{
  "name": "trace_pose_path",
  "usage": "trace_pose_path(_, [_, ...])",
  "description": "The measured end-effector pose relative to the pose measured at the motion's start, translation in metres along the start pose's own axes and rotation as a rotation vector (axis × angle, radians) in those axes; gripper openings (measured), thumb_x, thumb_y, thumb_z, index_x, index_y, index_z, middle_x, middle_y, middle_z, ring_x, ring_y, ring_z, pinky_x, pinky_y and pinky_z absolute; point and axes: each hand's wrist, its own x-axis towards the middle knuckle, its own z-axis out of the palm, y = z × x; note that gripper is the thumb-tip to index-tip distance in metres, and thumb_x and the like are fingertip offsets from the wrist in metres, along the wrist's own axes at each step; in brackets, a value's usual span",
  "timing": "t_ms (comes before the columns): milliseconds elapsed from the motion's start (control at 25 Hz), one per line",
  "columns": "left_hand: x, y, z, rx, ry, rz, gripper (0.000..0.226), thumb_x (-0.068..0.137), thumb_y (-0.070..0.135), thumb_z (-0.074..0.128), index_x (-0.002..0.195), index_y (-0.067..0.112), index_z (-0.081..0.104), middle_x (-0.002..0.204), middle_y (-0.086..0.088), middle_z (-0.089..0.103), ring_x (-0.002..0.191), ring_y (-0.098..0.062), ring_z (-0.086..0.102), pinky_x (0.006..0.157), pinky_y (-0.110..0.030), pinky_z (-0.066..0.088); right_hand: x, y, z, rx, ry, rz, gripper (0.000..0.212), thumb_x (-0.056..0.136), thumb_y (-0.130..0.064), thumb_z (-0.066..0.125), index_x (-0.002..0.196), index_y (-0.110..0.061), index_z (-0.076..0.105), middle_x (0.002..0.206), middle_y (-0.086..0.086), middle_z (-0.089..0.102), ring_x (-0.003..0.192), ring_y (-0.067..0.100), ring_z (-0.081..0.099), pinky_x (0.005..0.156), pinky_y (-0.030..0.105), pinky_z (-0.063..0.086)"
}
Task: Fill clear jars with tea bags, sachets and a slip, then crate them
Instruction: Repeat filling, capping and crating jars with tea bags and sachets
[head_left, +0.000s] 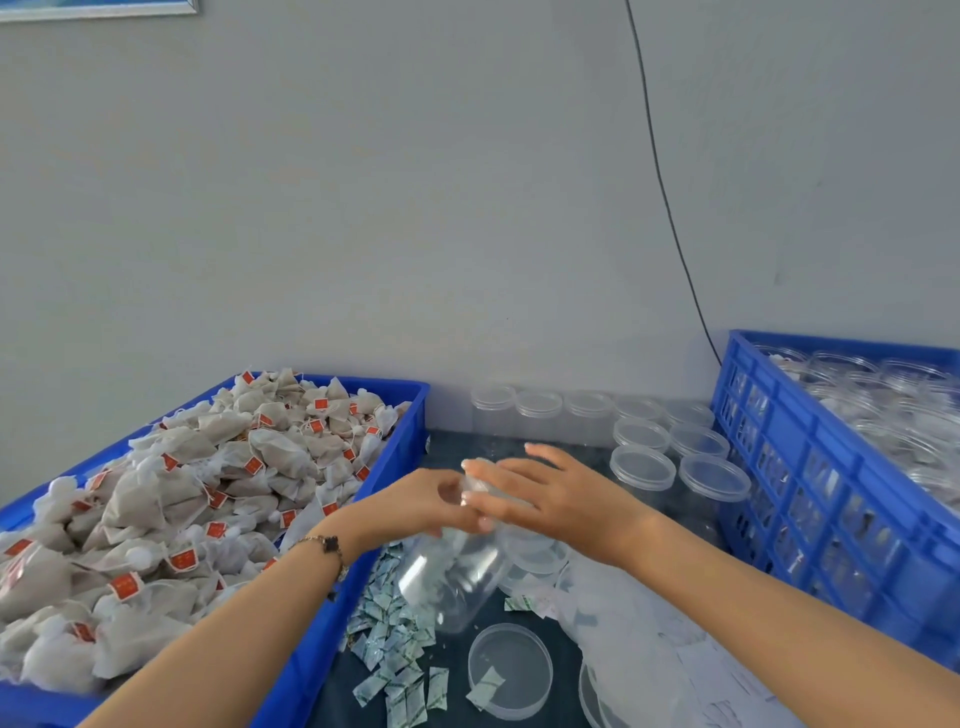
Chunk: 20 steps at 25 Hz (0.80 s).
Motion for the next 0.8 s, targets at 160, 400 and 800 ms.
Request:
trace_pose_path(160, [-0.008, -0.040, 0.002, -0.219, -0.183, -0.086, 0.072, 0.072, 0.061, 0.062, 0.123, 0.010, 0.061, 0.118, -0.007, 0.068, 0.107, -0.022, 0.066, 0.091, -0.037, 0.053, 0.001, 0.024, 0.007, 0.070, 0.244, 0.184, 0.075, 0.072, 0.019, 0.040, 0.135, -0.020, 0.033, 0.144, 0.005, 0.037, 0.105, 0.023, 0.056, 0.078, 0.031, 0.054])
trace_pose_path(400, [-0.004, -0.060, -0.004, -0.285, 0.361, -0.075, 0.082, 0.048, 0.050, 0.084, 0.119, 0.030, 0.048, 0.120, 0.006, 0.057, 0.110, -0.008, 0.057, 0.090, -0.023, 0.045, 0.009, 0.039, 0.039, 0.967, 0.033, 1.111, 0.100, 0.063, 0.000, 0.077, 0.144, -0.016, 0.020, 0.142, 0.007, 0.022, 0.124, 0.019, 0.036, 0.087, 0.014, 0.040])
trace_pose_path(800, [-0.010, -0.066, 0.009, -0.205, 0.683, 0.072, 0.076, 0.044, 0.069, 0.077, 0.110, 0.059, 0.039, 0.120, 0.028, 0.049, 0.115, 0.008, 0.047, 0.094, -0.021, 0.043, 0.049, -0.003, 0.103, 0.839, -0.426, 1.096, 0.035, 0.089, 0.000, 0.041, 0.116, -0.013, 0.059, 0.128, 0.006, 0.055, 0.115, 0.022, 0.052, 0.094, 0.030, 0.042])
